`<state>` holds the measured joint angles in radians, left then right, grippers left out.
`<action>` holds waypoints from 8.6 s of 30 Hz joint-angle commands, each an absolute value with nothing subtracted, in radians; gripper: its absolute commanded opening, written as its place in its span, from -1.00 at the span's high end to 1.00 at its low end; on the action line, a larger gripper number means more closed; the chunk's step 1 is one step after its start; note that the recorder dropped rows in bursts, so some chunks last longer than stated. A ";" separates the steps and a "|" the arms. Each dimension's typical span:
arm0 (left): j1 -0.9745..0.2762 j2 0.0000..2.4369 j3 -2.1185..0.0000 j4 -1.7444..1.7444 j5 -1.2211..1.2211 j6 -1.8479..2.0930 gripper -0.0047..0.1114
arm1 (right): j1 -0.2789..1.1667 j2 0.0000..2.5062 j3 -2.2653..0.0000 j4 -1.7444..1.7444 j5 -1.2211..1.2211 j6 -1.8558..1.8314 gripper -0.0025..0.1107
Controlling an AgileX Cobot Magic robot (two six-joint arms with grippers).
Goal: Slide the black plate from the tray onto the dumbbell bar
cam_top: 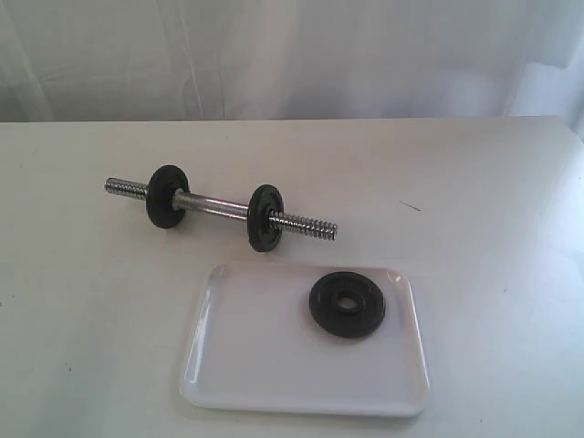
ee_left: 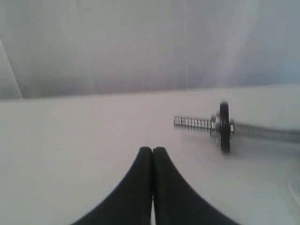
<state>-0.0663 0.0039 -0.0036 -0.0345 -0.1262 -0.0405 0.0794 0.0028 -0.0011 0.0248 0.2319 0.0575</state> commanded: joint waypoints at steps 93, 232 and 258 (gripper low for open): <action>-0.347 2.200 -2.127 -0.100 1.182 0.712 0.92 | 0.081 0.000 0.000 0.028 0.220 0.050 0.96; -0.245 1.955 -1.432 -0.156 1.113 1.269 0.92 | 0.081 0.000 0.000 0.026 0.222 0.064 0.96; -0.245 1.955 -1.386 -0.172 0.979 1.277 0.92 | 0.081 0.000 0.000 0.026 0.222 0.064 0.96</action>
<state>-0.2444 1.9822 -1.3821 -0.1361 1.0101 1.2719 0.0794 0.0028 -0.0011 0.0248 0.2319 0.0637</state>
